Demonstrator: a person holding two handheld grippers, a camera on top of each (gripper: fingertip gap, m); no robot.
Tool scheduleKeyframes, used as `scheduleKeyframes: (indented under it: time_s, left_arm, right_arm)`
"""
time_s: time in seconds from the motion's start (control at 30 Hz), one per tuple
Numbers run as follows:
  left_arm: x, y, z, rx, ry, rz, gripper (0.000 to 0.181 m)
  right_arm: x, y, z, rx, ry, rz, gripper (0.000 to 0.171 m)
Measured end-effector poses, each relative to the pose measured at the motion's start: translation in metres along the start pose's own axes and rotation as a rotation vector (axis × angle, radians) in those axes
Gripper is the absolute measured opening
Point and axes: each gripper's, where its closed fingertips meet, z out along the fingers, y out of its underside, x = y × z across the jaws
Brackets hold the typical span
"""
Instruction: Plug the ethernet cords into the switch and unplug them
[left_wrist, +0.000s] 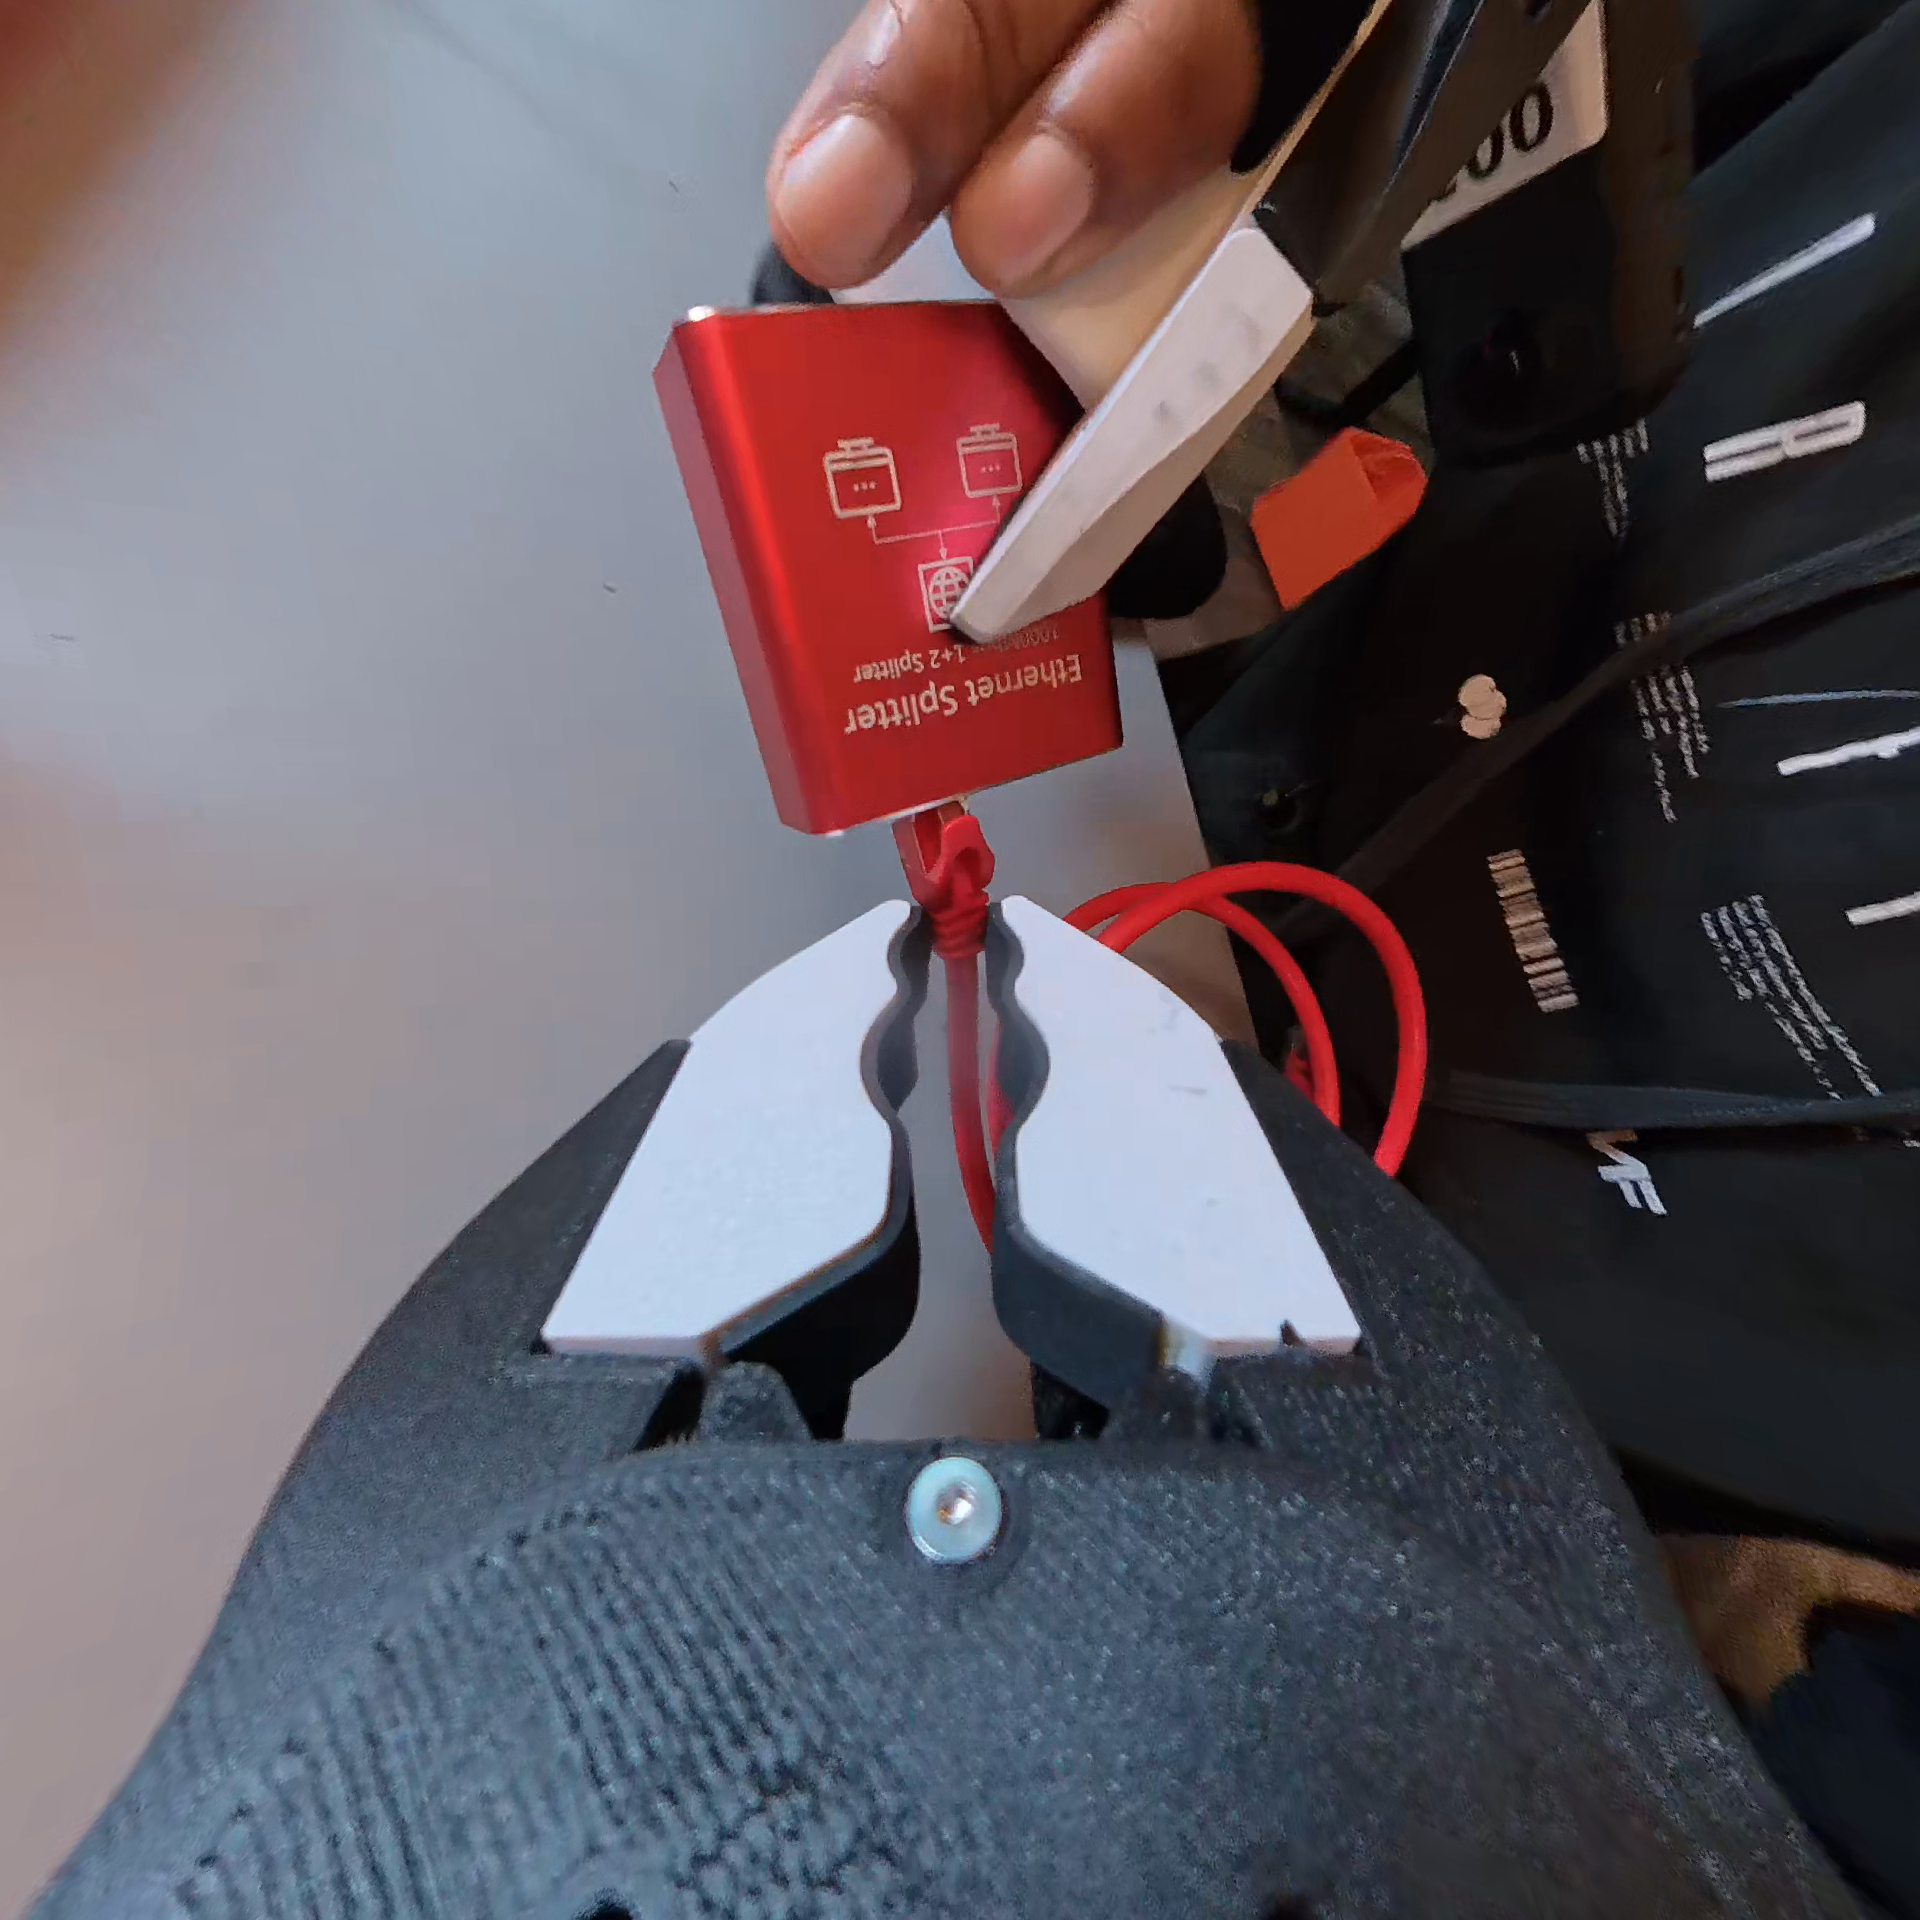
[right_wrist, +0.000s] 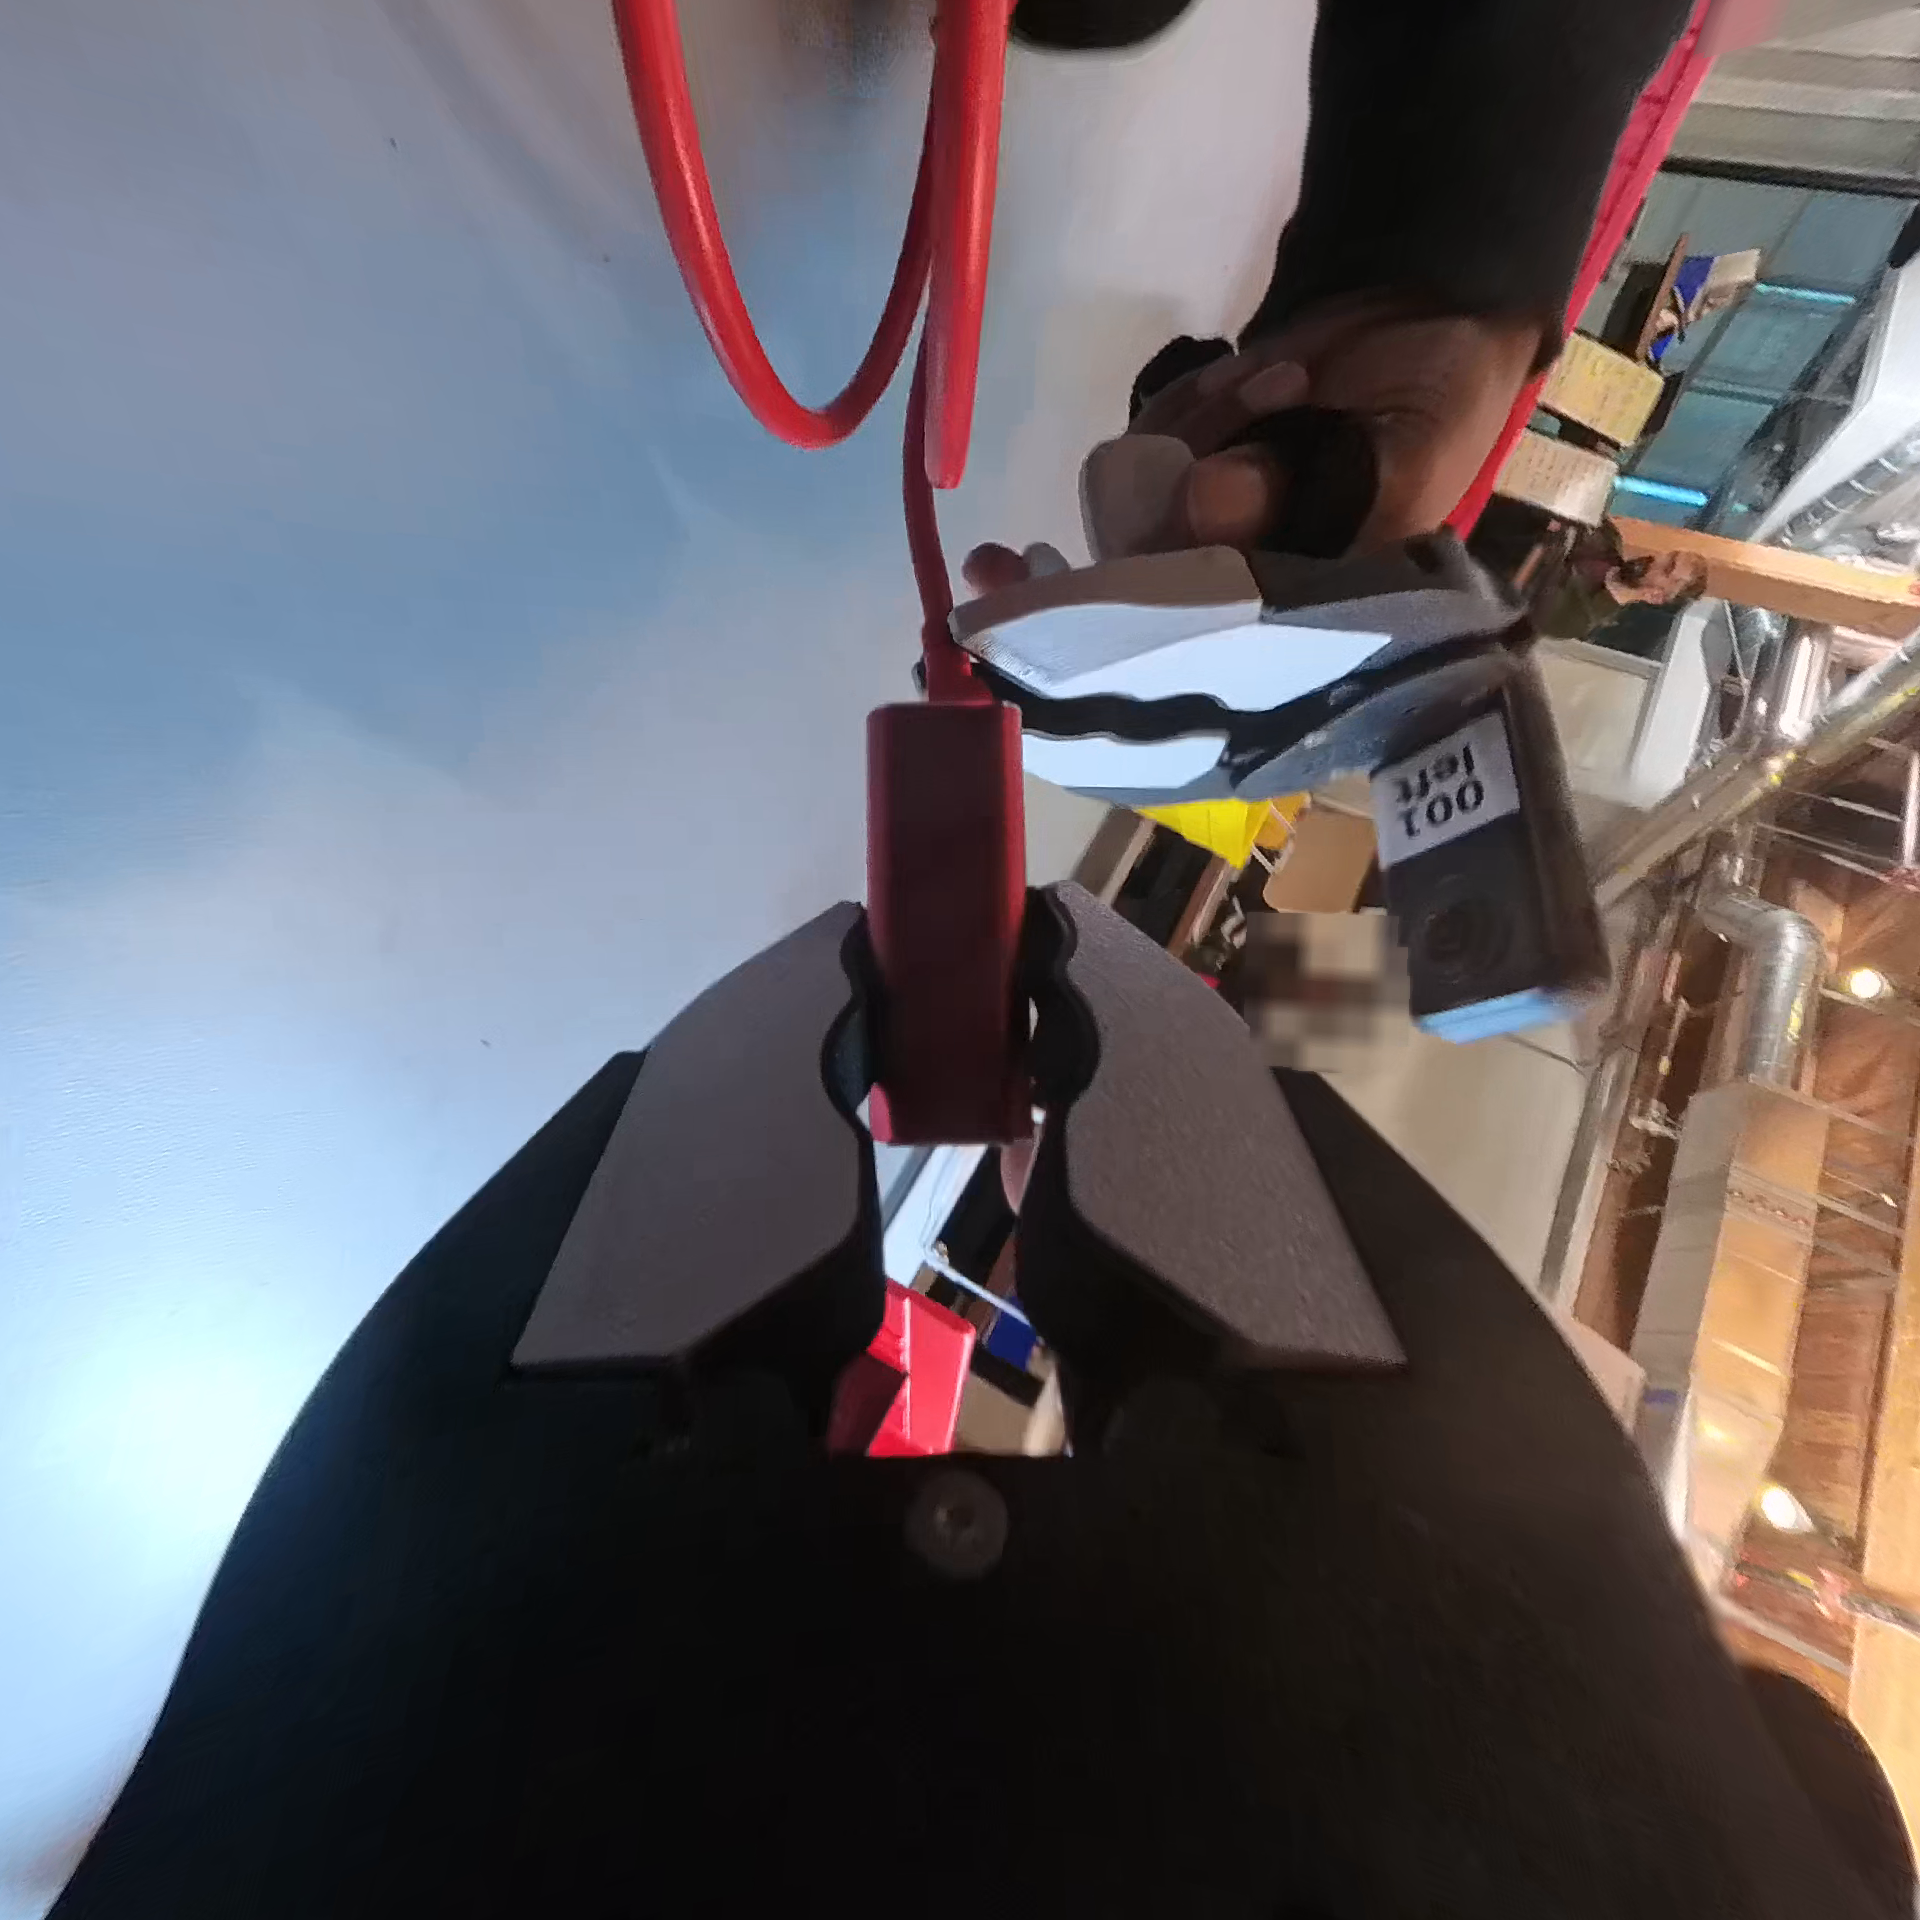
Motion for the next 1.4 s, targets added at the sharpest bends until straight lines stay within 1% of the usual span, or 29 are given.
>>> scheduleKeyframes:
  time_s: [0.07, 0.17, 0.23, 0.33, 0.4, 0.43, 0.47, 0.53, 0.57, 0.6, 0.63, 0.67, 0.73, 0.8, 0.83, 0.9, 0.93, 0.97, 1.0, 1.07, 1.13, 1.2, 1.3, 1.37, 1.4]
  left_arm:
    - [-0.005, -0.008, -0.011, 0.074, -0.028, -0.008, 0.01]
    - [-0.007, -0.021, -0.032, 0.206, -0.028, -0.063, 0.01]
    - [-0.009, -0.023, -0.04, 0.24, -0.025, -0.11, 0.01]
    - [-0.008, -0.021, -0.042, 0.259, -0.008, -0.147, 0.01]
    - [-0.008, -0.02, -0.042, 0.26, -0.009, -0.156, 0.011]
    - [-0.008, -0.019, -0.043, 0.265, -0.006, -0.167, 0.011]
    - [-0.011, -0.018, -0.046, 0.277, -0.026, -0.17, 0.01]
    - [-0.016, -0.017, -0.057, 0.309, -0.096, -0.142, 0.009]
    - [-0.016, -0.018, -0.069, 0.33, -0.133, -0.133, 0.012]
    - [-0.017, -0.02, -0.084, 0.353, -0.197, -0.114, 0.016]
    - [-0.02, -0.019, -0.104, 0.363, -0.297, -0.087, 0.019]
    - [-0.027, -0.016, -0.128, 0.355, -0.439, -0.056, 0.021]
    - [-0.044, 0.001, -0.192, 0.307, -0.774, -0.02, 0.023]
    - [-0.048, 0.02, -0.257, 0.286, -0.999, -0.074, 0.025]
    - [-0.05, 0.034, -0.291, 0.261, -1.119, -0.114, 0.025]
    - [-0.052, 0.072, -0.359, 0.143, -1.401, -0.192, 0.027]
    - [-0.05, 0.094, -0.384, 0.074, -1.493, -0.259, 0.028]
    - [-0.048, 0.115, -0.395, 0.028, -1.509, -0.343, 0.028]
    - [-0.048, 0.129, -0.397, 0.034, -1.492, -0.403, 0.031]
    - [-0.054, 0.145, -0.388, 0.063, -1.45, -0.44, 0.028]
    - [-0.063, 0.163, -0.382, 0.017, -1.486, -0.459, 0.03]
    - [-0.069, 0.167, -0.381, -0.013, -1.531, -0.447, 0.028]
    - [-0.071, 0.167, -0.381, -0.079, -1.56, -0.441, 0.008]
    - [-0.072, 0.166, -0.378, -0.116, -1.543, -0.433, 0.0]
    - [-0.073, 0.166, -0.375, -0.131, -1.522, -0.438, 0.0]
  right_arm:
    - [0.006, 0.014, 0.002, -0.048, 0.046, 0.033, 0.026]
    - [0.015, 0.034, 0.009, -0.14, 0.127, 0.151, 0.028]
    - [0.014, 0.039, 0.016, -0.184, 0.149, 0.24, 0.032]
    - [0.009, 0.043, 0.032, -0.252, 0.166, 0.328, 0.039]
    - [0.005, 0.044, 0.04, -0.293, 0.17, 0.335, 0.036]
    - [0.007, 0.044, 0.04, -0.3, 0.198, 0.329, 0.033]
    - [0.01, 0.046, 0.039, -0.303, 0.218, 0.343, 0.029]
    - [0.01, 0.052, 0.036, -0.325, 0.191, 0.402, 0.027]
    - [0.01, 0.057, 0.034, -0.345, 0.185, 0.419, 0.027]
    - [0.01, 0.06, 0.03, -0.353, 0.183, 0.438, 0.027]
    - [0.01, 0.063, 0.026, -0.358, 0.182, 0.464, 0.027]
    - [0.009, 0.065, 0.021, -0.365, 0.182, 0.487, 0.027]
    - [0.005, 0.072, 0.011, -0.401, 0.172, 0.52, 0.027]
    - [0.001, 0.078, 0.001, -0.432, 0.177, 0.544, 0.027]
    - [-0.001, 0.081, -0.003, -0.445, 0.177, 0.562, 0.026]
    - [-0.007, 0.088, -0.011, -0.471, 0.188, 0.593, 0.027]
    - [-0.009, 0.091, -0.015, -0.481, 0.193, 0.612, 0.027]
    - [-0.012, 0.093, -0.018, -0.49, 0.197, 0.635, 0.027]
    - [-0.014, 0.095, -0.02, -0.496, 0.203, 0.655, 0.026]
    - [-0.017, 0.099, -0.023, -0.502, 0.219, 0.684, 0.027]
    - [-0.019, 0.102, -0.024, -0.502, 0.224, 0.707, 0.027]
    - [-0.02, 0.103, -0.023, -0.504, 0.219, 0.713, 0.027]
    - [-0.019, 0.103, -0.024, -0.499, 0.218, 0.717, 0.027]
    - [-0.019, 0.103, -0.027, -0.499, 0.225, 0.728, 0.027]
    - [-0.02, 0.104, -0.028, -0.501, 0.229, 0.734, 0.027]
